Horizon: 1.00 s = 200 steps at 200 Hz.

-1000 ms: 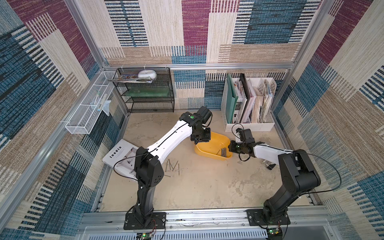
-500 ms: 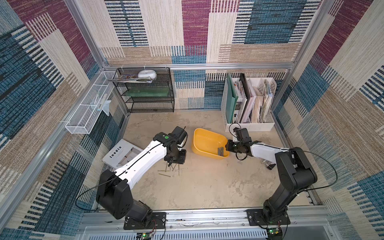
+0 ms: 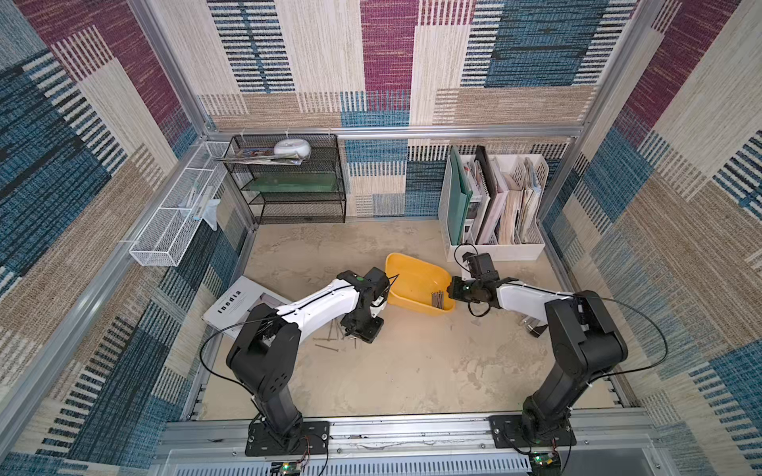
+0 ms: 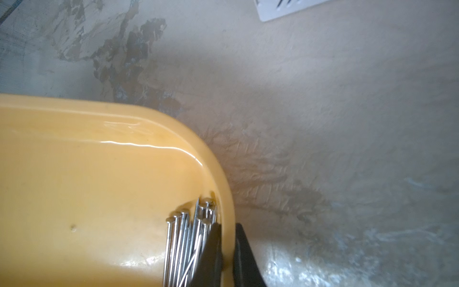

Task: Put the nails on the desktop into the storage box
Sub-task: Pick up the nail from the center of the board.

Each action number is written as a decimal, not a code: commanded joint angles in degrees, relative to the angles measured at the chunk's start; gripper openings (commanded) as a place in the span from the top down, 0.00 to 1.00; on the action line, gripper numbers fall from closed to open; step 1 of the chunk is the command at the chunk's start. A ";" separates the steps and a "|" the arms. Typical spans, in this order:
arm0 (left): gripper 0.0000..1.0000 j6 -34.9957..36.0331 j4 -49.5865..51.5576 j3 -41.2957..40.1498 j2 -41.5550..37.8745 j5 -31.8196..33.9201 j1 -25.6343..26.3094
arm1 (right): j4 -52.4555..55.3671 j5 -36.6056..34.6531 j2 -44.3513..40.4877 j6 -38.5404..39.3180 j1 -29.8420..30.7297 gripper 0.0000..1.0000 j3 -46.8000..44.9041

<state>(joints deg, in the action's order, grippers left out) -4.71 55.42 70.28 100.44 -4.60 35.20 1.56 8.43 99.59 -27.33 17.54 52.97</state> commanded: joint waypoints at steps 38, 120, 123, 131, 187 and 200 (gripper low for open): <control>0.62 2.68 -0.71 0.59 4.04 6.10 0.14 | 11.08 -4.86 0.96 2.03 -0.03 1.00 -1.29; 0.62 2.51 -2.97 1.53 6.77 9.40 0.15 | 11.08 -5.46 0.43 2.79 -0.99 1.00 -1.49; 0.62 2.56 -3.09 1.53 6.59 9.50 0.20 | 11.11 -5.44 0.35 2.82 -1.10 1.00 -1.60; 0.62 2.61 -3.34 1.38 6.35 9.53 0.17 | 10.99 -5.41 0.19 2.90 -1.39 1.00 -1.87; 0.63 3.33 -3.76 1.94 9.23 9.78 0.17 | 11.61 -5.78 -2.00 4.86 -5.29 1.00 -3.48; 0.63 3.39 -3.78 2.19 10.31 10.29 0.14 | 11.80 -5.79 -2.62 5.40 -6.33 1.00 -3.74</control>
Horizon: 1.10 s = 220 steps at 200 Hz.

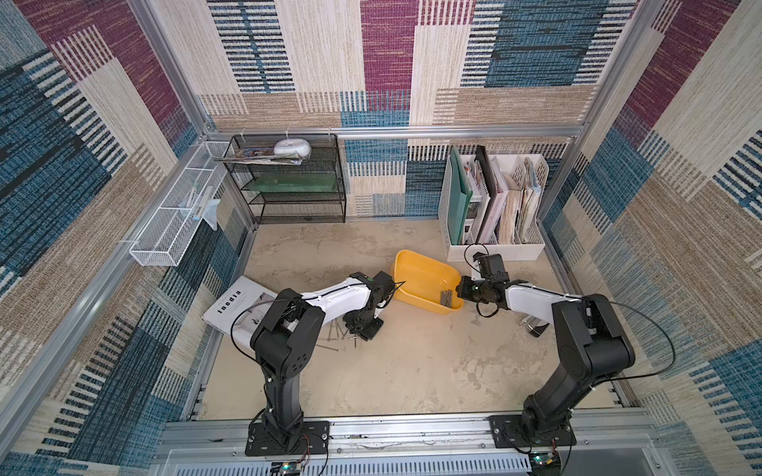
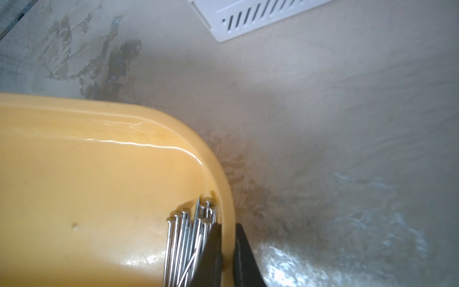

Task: Put the nails on the desktop into the storage box
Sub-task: Pick up the nail from the center of the board.

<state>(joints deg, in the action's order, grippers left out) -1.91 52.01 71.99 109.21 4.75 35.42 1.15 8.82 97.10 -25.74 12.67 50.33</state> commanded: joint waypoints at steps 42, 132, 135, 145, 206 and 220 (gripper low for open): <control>0.83 0.50 -0.35 0.99 3.91 0.42 0.13 | 11.99 -5.70 -0.77 4.55 -2.32 1.00 -1.83; 1.00 -0.29 3.64 3.42 -0.38 0.09 0.26 | 11.45 -3.61 -0.68 4.30 -2.30 1.00 -2.30; 1.00 -0.54 3.97 3.74 -0.91 -0.11 0.22 | 11.45 -3.41 -0.68 4.15 -2.30 1.00 -2.29; 1.00 -1.43 5.43 4.82 -2.97 -0.97 0.26 | 11.12 -2.87 -0.65 3.82 -2.13 1.00 -2.33; 1.00 -7.19 14.89 12.71 -17.01 -6.79 0.26 | 11.10 -3.75 0.80 1.41 1.57 1.00 -0.06; 1.00 -9.95 15.13 16.35 -18.82 -8.88 0.23 | 10.06 -3.99 0.81 0.21 2.79 1.00 0.12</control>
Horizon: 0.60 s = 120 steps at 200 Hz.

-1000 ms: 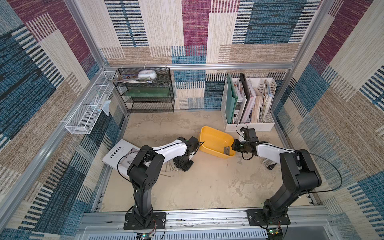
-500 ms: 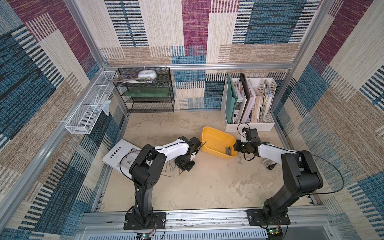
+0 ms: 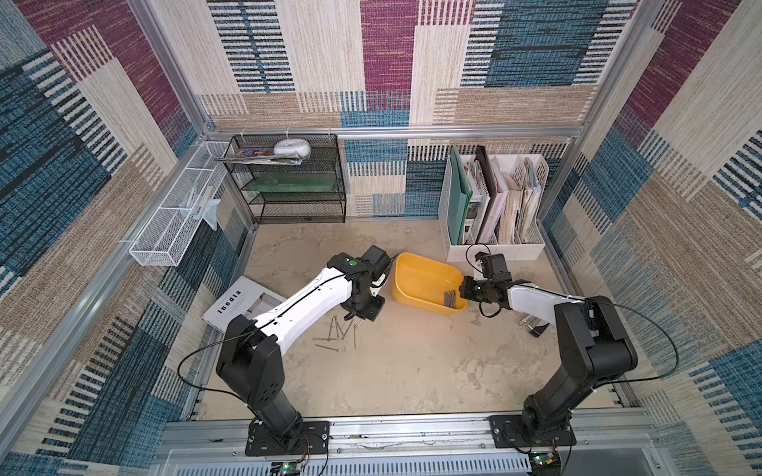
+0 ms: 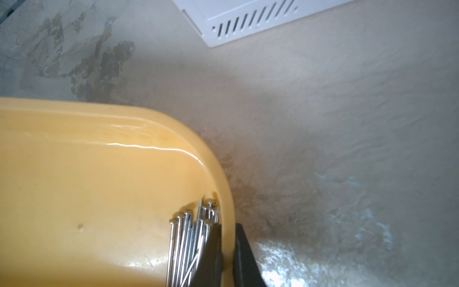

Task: Put the nails on the desktop into the storage box
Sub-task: Pick up the nail from the center of the board, then place the nail in the storage box.

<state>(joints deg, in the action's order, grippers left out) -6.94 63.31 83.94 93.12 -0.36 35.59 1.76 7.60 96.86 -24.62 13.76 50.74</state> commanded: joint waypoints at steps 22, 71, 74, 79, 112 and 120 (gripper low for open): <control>1.00 -9.61 3.93 12.79 -1.50 -8.50 0.31 | 8.90 -3.35 2.07 -2.63 3.90 1.00 1.00; 1.00 -16.50 3.83 28.62 10.60 -9.05 1.29 | 8.02 -4.73 4.54 -8.46 9.44 1.00 3.34; 1.00 -16.79 3.83 29.33 11.40 -9.15 1.32 | 8.04 -4.90 4.83 -8.69 9.67 1.00 3.50; 1.00 -17.19 3.83 30.52 13.07 -9.57 1.31 | 8.29 -4.96 5.18 -8.96 10.13 1.00 3.84; 1.00 -18.80 3.84 35.85 22.05 -8.60 1.31 | 8.22 -5.75 6.07 -10.00 11.89 1.00 4.30; 1.00 -18.81 3.83 36.95 23.97 -7.84 1.34 | 8.25 -5.83 6.22 -10.01 12.14 1.00 4.28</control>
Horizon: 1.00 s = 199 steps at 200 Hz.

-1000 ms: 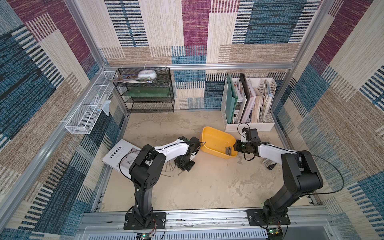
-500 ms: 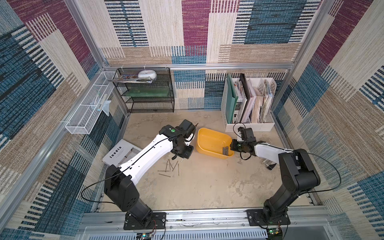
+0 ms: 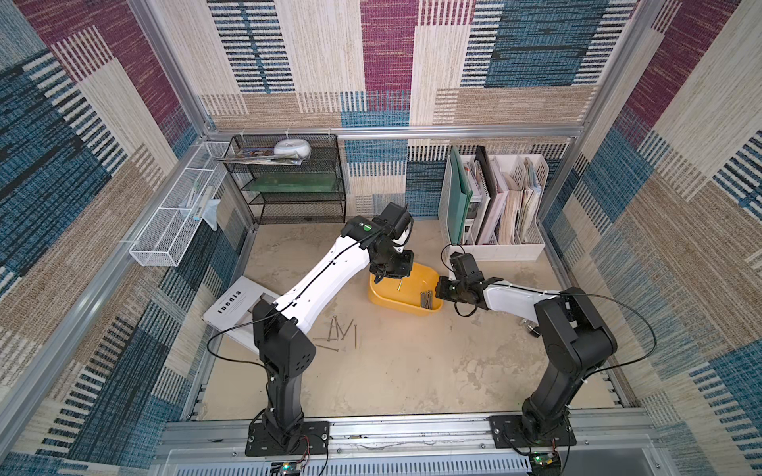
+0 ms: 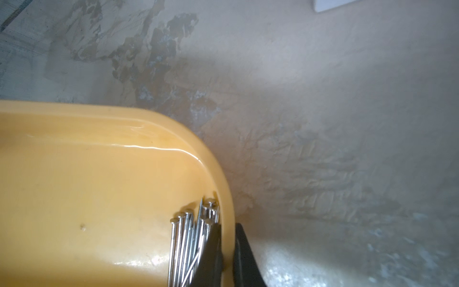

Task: Put the nails on the desktop into the storage box
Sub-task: Place the nail in the storage box.

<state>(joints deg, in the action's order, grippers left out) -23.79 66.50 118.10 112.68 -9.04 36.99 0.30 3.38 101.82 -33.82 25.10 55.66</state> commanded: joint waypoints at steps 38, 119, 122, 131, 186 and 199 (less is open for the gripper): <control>1.00 -1.41 0.65 2.44 10.50 3.26 -0.65 | 9.46 -1.47 1.28 -0.34 1.25 1.00 -1.08; 0.67 -2.91 -0.76 -3.14 10.05 4.44 -1.77 | 9.64 -1.59 2.41 0.68 1.78 1.00 -0.64; 0.66 -3.00 -0.83 -3.41 9.53 4.65 -1.81 | 9.54 -1.50 2.35 0.68 1.79 1.00 -0.64; 0.65 -3.41 -0.81 -3.97 7.82 5.35 -1.98 | 9.53 -1.36 2.49 0.69 1.74 1.00 -0.64; 0.61 -1.52 -0.76 -11.49 -10.83 8.51 -5.06 | 10.61 -2.47 2.00 1.35 1.77 1.00 -0.51; 0.61 -0.74 -0.76 -18.30 -16.53 10.35 -7.42 | 11.48 -3.19 1.97 1.82 1.74 1.00 -0.25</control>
<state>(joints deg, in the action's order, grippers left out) -26.48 64.25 107.46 103.46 -2.48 32.21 -1.67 3.07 102.96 -34.72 26.63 55.90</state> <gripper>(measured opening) 0.388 0.106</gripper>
